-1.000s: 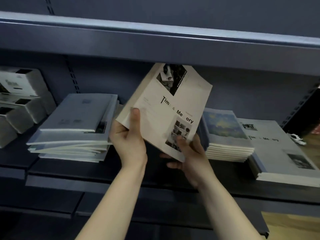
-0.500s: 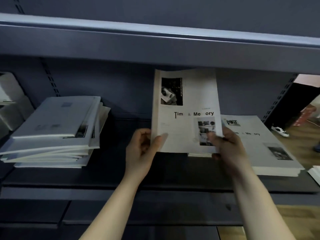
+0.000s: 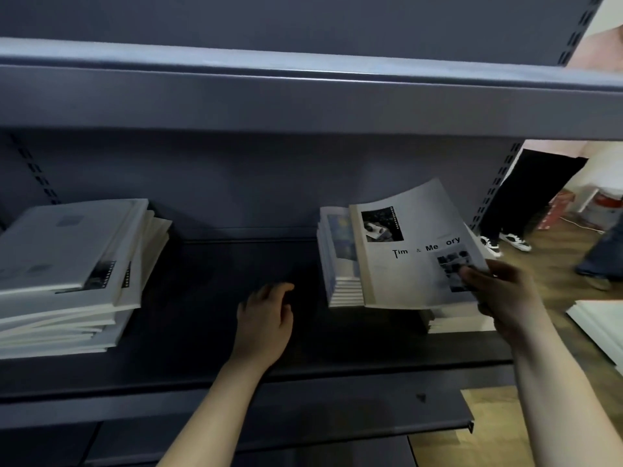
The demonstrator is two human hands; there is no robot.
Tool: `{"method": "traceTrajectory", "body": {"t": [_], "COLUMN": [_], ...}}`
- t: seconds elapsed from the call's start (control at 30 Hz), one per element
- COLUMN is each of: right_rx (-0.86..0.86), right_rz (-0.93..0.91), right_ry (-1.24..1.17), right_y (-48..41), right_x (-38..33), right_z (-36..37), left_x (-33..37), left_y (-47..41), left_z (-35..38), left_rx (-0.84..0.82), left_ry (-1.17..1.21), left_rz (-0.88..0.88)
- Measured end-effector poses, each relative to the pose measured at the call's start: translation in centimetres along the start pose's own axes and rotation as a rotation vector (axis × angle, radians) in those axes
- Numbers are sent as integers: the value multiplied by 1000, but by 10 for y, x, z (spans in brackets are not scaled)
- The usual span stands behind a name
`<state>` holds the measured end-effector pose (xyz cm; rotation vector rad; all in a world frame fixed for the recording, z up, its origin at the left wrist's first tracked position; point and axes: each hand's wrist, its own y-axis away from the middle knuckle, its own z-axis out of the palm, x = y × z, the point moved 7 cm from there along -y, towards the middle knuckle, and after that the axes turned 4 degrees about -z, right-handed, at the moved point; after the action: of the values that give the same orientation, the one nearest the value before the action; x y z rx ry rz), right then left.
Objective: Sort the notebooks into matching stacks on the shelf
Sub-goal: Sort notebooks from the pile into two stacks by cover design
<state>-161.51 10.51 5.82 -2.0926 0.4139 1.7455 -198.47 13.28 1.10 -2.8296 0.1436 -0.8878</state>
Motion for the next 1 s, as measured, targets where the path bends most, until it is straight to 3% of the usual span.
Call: {"method": "traceTrajectory", "body": {"t": [0.2,0.37,0.83,1.0], "right_rx": [126,218,237,274], "right_rz": [-113,-32,29,53], "right_ry": [93,11,122,305], "right_y": [-10,-19,-37,-40], "right_x": [5,15,27,38], "right_z": [-31,-56,-90,-102], "left_x": [4,2,-1,3], "left_y": [-4,-7,-8,-9], "left_z": [12,13,14,12], "left_rx": [8,29,33,57], "left_ry": [-179,-214,-230,-235], "left_rz": [9,-16,-38,-51]}}
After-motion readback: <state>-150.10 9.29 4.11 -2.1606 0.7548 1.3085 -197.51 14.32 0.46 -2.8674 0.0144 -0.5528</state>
